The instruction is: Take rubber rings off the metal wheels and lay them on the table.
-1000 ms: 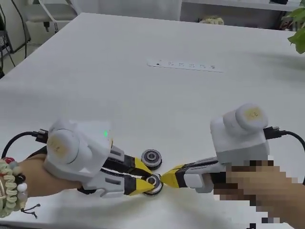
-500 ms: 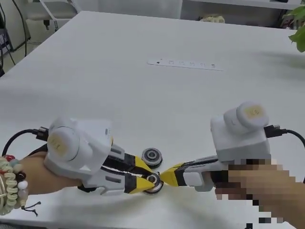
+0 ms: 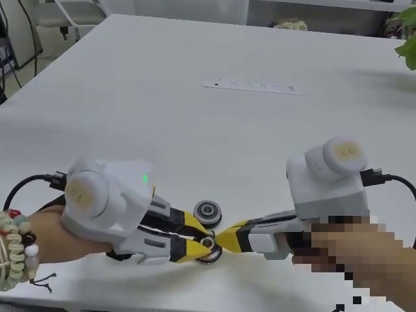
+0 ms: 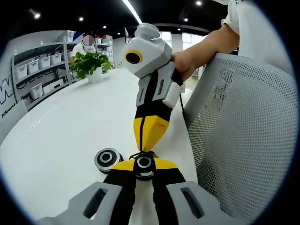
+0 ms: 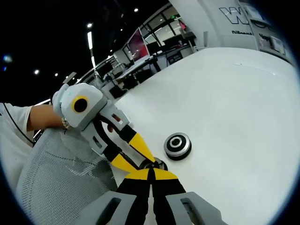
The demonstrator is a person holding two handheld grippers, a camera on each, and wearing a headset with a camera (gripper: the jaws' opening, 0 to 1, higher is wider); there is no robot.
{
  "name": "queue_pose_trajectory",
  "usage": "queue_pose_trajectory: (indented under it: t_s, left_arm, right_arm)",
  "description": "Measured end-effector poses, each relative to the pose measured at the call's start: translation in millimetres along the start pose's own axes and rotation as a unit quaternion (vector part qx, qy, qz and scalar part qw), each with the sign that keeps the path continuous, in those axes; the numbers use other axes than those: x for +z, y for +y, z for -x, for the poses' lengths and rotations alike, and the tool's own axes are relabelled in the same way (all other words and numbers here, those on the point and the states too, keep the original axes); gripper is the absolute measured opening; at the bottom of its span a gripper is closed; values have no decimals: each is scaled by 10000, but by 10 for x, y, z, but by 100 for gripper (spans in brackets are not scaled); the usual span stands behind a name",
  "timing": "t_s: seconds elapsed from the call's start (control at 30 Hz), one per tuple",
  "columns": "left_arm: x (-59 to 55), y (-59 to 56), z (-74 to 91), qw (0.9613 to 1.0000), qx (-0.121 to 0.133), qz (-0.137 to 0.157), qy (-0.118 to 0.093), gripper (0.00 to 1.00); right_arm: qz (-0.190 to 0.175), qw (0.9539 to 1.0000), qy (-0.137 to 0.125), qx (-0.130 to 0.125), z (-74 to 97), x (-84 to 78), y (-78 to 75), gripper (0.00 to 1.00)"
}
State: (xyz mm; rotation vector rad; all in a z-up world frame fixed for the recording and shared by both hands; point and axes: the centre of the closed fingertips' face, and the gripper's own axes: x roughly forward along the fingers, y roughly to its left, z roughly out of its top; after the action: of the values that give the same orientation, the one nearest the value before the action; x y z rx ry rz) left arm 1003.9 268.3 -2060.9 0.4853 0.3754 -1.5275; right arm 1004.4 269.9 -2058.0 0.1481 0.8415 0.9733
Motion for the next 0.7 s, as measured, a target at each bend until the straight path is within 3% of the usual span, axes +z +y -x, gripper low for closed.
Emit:
queue_pose_trajectory:
  t_s: [0.33,0.4,0.47,0.5,0.53,0.6,0.7]
  left_arm:
    - [-3,0,3,10000,18,43,-1,7]
    - [-3,0,4,10000,19,43,0,7]
    - [-3,1,5,10000,27,60,-1,7]
    - [-3,5,4,10000,41,73,1,7]
    - [-3,4,4,10000,44,73,6,7]
    - [-2,4,3,9999,54,87,7,7]
    - [-1,6,3,9999,53,125,13,7]
  right_arm:
    - [-4,9999,-84,101,1,34,39,0]
    - [-138,9977,-504,442,2,190,167,0]
    - [-122,9988,-377,296,32,177,110,0]
    - [122,9997,-220,16,29,115,9,0]
    - [127,9997,-190,-17,21,90,-5,0]
    - [-223,9996,-186,39,23,52,-22,0]
    - [-250,9995,-193,-11,35,56,-53,0]
